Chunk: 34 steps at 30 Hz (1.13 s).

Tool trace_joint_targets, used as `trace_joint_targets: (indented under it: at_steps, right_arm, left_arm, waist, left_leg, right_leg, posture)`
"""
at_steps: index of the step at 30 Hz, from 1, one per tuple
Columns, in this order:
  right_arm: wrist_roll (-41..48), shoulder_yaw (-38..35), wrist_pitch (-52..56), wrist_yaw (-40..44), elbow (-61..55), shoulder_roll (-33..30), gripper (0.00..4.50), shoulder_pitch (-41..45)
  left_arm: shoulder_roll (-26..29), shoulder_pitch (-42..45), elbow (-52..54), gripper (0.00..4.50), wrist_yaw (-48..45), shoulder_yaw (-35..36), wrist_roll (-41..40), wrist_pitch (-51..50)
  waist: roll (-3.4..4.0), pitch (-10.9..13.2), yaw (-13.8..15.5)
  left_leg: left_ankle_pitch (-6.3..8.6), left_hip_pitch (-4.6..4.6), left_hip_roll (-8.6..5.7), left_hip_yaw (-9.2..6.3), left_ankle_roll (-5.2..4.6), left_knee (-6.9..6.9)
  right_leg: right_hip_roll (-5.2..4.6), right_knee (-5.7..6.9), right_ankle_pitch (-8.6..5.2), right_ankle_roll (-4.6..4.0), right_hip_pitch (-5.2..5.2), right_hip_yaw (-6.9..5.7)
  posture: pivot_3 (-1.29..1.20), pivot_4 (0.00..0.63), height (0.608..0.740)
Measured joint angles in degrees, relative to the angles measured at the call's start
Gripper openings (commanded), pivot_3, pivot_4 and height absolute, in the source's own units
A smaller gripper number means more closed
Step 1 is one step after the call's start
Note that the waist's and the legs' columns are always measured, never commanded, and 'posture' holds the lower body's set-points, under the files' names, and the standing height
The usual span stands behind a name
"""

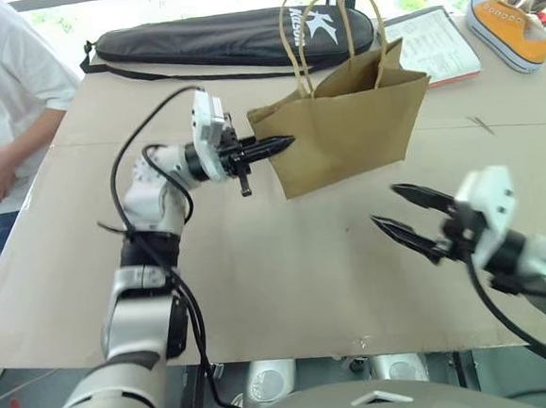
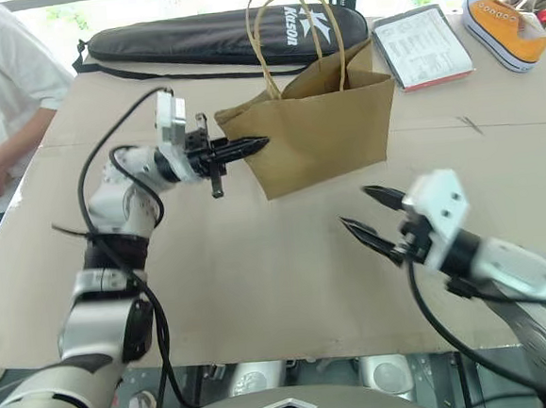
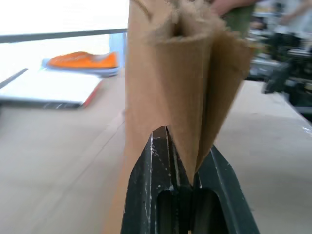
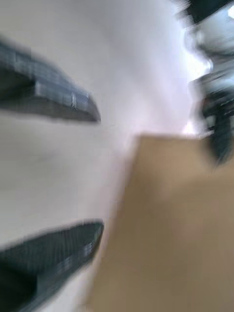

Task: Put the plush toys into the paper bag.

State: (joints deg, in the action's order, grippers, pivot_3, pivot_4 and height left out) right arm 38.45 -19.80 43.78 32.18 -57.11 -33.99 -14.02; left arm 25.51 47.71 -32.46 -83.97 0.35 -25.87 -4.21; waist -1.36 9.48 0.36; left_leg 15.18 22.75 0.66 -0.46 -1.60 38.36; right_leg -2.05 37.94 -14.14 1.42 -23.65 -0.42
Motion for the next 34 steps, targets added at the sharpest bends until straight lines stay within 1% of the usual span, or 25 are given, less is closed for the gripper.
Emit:
trace_joint_targets:
  at_steps: [1,2,4,7,9,10,13,14,15,17,18,21,23,24,25,27,29,32,34]
  right_arm:
    - [0.75,-3.04,-1.04,0.12,-0.62,-1.18,4.47,-3.67]
    - [1.62,-6.90,-2.70,0.45,-0.75,-2.80,4.47,-8.26]
    - [2.64,-11.47,-5.65,0.54,-0.73,-3.80,4.47,-13.18]
    - [3.71,-15.04,-9.58,0.16,-0.82,-5.13,4.47,-16.63]
    - [3.88,-15.93,-10.55,-0.21,-0.95,-6.01,4.50,-17.57]
    - [3.82,-16.31,-10.59,-0.31,-0.95,-6.20,4.50,-17.87]
    - [3.76,-16.87,-10.55,-0.14,-0.95,-6.83,4.50,-18.08]
    - [3.79,-17.08,-10.52,0.07,-0.94,-7.18,4.50,-18.11]
    - [3.79,-17.23,-10.51,0.20,-0.92,-7.53,4.50,-18.14]
    - [4.34,-18.24,-10.46,1.24,-0.59,-8.46,4.50,-17.98]
    - [4.83,-19.23,-10.45,1.77,-0.19,-8.96,4.50,-17.60]
    - [6.01,-21.43,-10.42,4.16,1.66,-10.49,4.50,-17.07]
    - [6.88,-23.71,-10.37,6.60,3.44,-11.27,4.50,-17.50]
    - [7.07,-24.64,-10.33,7.88,4.26,-11.87,4.50,-17.98]
    - [7.43,-26.92,-10.29,10.80,5.59,-13.20,4.50,-18.99]
    - [7.65,-29.82,-10.19,14.20,7.28,-14.21,4.50,-20.51]
    - [7.57,-34.25,-10.05,19.21,9.85,-15.42,4.50,-23.61]
    - [6.80,-39.34,-9.95,24.56,13.89,-16.13,4.50,-25.87]
    - [6.21,-40.73,-10.10,27.28,15.65,-17.38,4.50,-26.13]
  left_arm:
    - [-0.81,1.97,-3.68,0.00,-2.03,-0.91,0.93,1.43]
    - [-1.61,4.07,-8.41,0.00,-4.52,-1.48,2.08,3.14]
    - [-2.79,5.99,-15.00,0.00,-6.21,-1.80,4.20,6.35]
    - [-5.34,7.77,-20.97,0.00,-7.31,-2.81,6.75,9.99]
    - [-5.76,8.41,-23.22,0.72,-7.68,-3.62,7.96,11.90]
    - [-5.64,8.44,-23.71,0.98,-7.76,-3.78,8.30,12.63]
    - [-5.06,8.52,-24.93,2.37,-8.16,-3.61,9.02,13.73]
    - [-4.77,8.53,-24.92,2.94,-8.12,-3.25,9.08,13.57]
    - [-4.50,8.54,-24.84,3.40,-8.05,-3.02,9.06,13.37]
    - [-3.07,8.02,-21.27,4.29,-7.02,-2.33,8.75,9.82]
    - [-1.44,6.61,-16.74,4.45,-6.53,-1.92,8.29,7.61]
    - [4.52,-0.94,-3.95,4.45,-4.27,-1.07,7.85,1.10]
    - [8.36,-8.22,4.57,4.45,-3.12,-0.44,5.84,-6.95]
    - [9.44,-11.12,7.80,4.45,-2.14,0.05,5.11,-9.95]
    - [11.42,-16.57,14.61,4.45,-0.08,0.92,3.75,-14.35]
    - [13.33,-21.26,20.91,4.45,2.24,1.99,2.68,-18.23]
    - [15.83,-28.45,29.21,4.45,4.72,4.60,0.57,-22.20]
    - [16.58,-36.07,36.70,4.45,8.89,8.03,-1.95,-25.91]
    - [16.16,-39.04,40.96,4.45,11.98,9.59,-3.93,-27.92]
  waist:
    - [0.05,-0.03,0.07]
    - [0.03,-0.03,0.03]
    - [-0.02,-0.01,-0.67]
    - [-0.05,0.00,-1.14]
    - [-0.06,0.01,-1.23]
    - [-0.06,0.01,-1.23]
    - [-0.06,0.01,-1.05]
    - [-0.06,0.01,-1.03]
    - [-0.06,0.01,-1.02]
    - [-0.09,0.03,-1.06]
    - [-0.08,0.03,-1.20]
    - [0.00,-0.02,-1.45]
    - [0.05,-0.02,-1.22]
    - [0.05,-0.01,-1.08]
    - [0.05,-0.01,-0.88]
    - [0.02,-0.01,-0.20]
    - [0.03,-0.02,0.08]
    - [0.02,-0.02,0.56]
    - [0.02,-0.02,0.62]
  left_leg:
    - [0.00,-0.02,-0.10,0.02,-0.01,0.00]
    - [0.00,-0.02,-0.09,0.08,-0.01,0.02]
    - [0.01,-0.02,-0.06,0.04,-0.02,0.04]
    - [0.01,-0.01,-0.03,-0.01,-0.02,0.04]
    - [0.01,-0.01,-0.02,0.00,-0.02,0.04]
    - [0.01,-0.01,-0.02,-0.03,-0.02,0.03]
    - [0.01,0.01,-0.01,-0.08,-0.02,0.04]
    - [0.01,0.02,-0.02,-0.10,-0.02,0.04]
    - [0.01,0.02,-0.02,-0.10,-0.02,0.04]
    - [0.01,0.04,-0.02,-0.13,-0.02,0.05]
    - [0.01,0.02,0.00,-0.11,-0.02,0.03]
    - [0.01,-0.12,0.25,-0.04,-0.03,-0.04]
    - [0.01,-0.09,0.39,-0.12,-0.02,-0.05]
    - [0.01,-0.06,0.40,-0.14,-0.02,-0.02]
    - [0.01,-0.03,0.40,-0.14,-0.02,0.00]
    - [0.01,0.00,0.36,-0.14,-0.02,0.04]
    - [0.04,-0.05,0.33,-0.03,-0.05,0.01]
    - [0.05,-0.05,0.32,-0.02,-0.06,0.02]
    - [0.05,-0.06,0.33,-0.02,-0.06,0.03]
  right_leg:
    - [-0.03,-0.02,-0.04,0.07,0.02,-0.02]
    - [-0.02,-0.02,-0.04,0.08,0.04,-0.01]
    - [0.02,-0.01,-0.03,0.10,0.04,0.03]
    - [0.05,0.03,-0.03,0.10,0.03,0.01]
    - [0.07,0.02,-0.03,0.10,0.03,0.01]
    - [0.07,0.03,-0.03,0.10,0.03,0.01]
    - [0.05,0.02,-0.03,0.11,0.03,-0.02]
    - [0.04,0.01,-0.03,0.11,0.03,-0.01]
    - [0.03,0.01,-0.04,0.11,0.03,-0.01]
    - [0.03,0.00,-0.04,0.12,0.02,-0.01]
    - [0.03,0.01,-0.04,0.12,0.02,0.02]
    - [0.07,0.02,-0.04,0.12,0.03,0.14]
    - [0.07,0.02,-0.04,0.11,0.04,0.21]
    - [0.07,0.02,-0.04,0.11,0.03,0.20]
    - [0.04,0.01,-0.04,0.11,0.03,0.20]
    - [-0.01,-0.04,-0.04,0.11,0.08,0.19]
    - [-0.09,-0.08,-0.05,0.12,0.09,0.28]
    - [-0.13,-0.10,-0.05,0.12,0.09,0.27]
    - [-0.15,-0.11,-0.05,0.12,0.11,0.28]
  posture:
    - [0.00,0.150,0.740]
    - [0.00,0.150,0.740]
    - [0.00,0.150,0.740]
    - [0.00,0.150,0.740]
    - [0.00,0.150,0.740]
    - [0.00,0.150,0.740]
    - [0.00,0.150,0.740]
    - [0.00,0.150,0.740]
    - [0.00,0.150,0.740]
    - [0.00,0.150,0.740]
    - [0.00,0.150,0.740]
    - [0.00,0.150,0.740]
    - [0.00,0.150,0.740]
    - [0.00,0.150,0.740]
    - [0.00,0.150,0.740]
    - [0.00,0.150,0.740]
    - [0.00,0.150,0.740]
    - [0.00,0.150,0.740]
    - [0.00,0.150,0.740]
